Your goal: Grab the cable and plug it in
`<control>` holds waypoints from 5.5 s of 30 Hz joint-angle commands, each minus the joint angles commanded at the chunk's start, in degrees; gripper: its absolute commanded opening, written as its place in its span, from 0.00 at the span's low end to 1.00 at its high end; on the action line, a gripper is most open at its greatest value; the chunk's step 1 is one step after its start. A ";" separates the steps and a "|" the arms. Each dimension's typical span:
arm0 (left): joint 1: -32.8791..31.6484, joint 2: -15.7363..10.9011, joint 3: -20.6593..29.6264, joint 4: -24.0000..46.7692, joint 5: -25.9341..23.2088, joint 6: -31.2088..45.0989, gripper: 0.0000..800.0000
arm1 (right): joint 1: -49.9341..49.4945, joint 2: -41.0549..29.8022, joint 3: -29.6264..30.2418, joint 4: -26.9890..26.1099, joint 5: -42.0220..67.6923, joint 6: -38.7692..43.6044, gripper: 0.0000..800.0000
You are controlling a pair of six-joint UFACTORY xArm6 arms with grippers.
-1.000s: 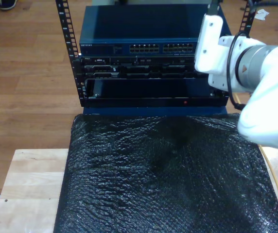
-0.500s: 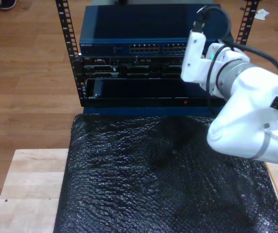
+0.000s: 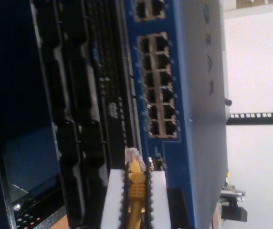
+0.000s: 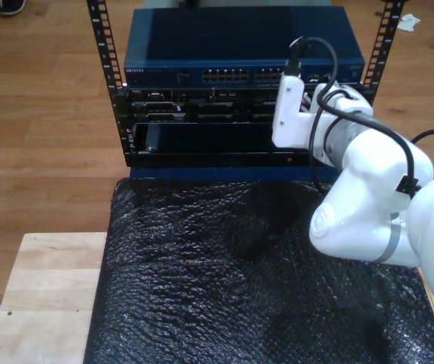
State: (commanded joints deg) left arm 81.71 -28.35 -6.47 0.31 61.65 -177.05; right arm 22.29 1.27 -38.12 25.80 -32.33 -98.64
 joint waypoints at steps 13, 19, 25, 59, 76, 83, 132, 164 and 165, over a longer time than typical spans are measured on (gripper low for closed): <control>0.00 0.00 0.00 0.00 0.00 0.00 1.00 | 0.88 -2.29 2.46 -1.41 0.00 -7.82 0.00; 0.00 0.00 0.00 0.00 0.00 0.00 1.00 | 0.70 -2.02 0.79 -2.90 0.09 -11.69 0.00; 0.00 0.00 0.00 0.00 0.00 0.00 1.00 | 0.97 -0.44 -2.99 -3.08 0.26 -14.33 0.00; 0.09 0.09 0.00 0.00 0.00 0.00 1.00 | 1.58 4.22 -3.16 -2.73 -10.99 -10.46 0.00; 0.00 0.00 0.00 0.00 0.00 0.00 1.00 | 1.93 12.31 -4.92 -2.64 -27.60 -5.54 0.00; 0.00 0.09 0.00 0.00 0.00 0.00 1.00 | 2.11 17.05 -8.26 -1.93 -31.82 -4.22 0.00; 0.00 0.00 0.00 0.00 0.00 0.00 1.00 | 2.64 36.92 -22.42 4.92 -47.30 -3.87 0.00; 0.00 0.00 0.00 0.00 0.00 0.00 1.00 | -0.18 37.63 -22.95 0.44 -45.27 5.01 0.00; 0.00 0.09 0.00 0.00 0.00 0.00 1.00 | -0.18 37.63 -22.95 0.35 -45.10 5.01 0.00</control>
State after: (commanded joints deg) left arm 81.71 -28.26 -6.47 0.31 61.65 -177.05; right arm 22.11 38.90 -61.07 26.15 -77.43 -93.63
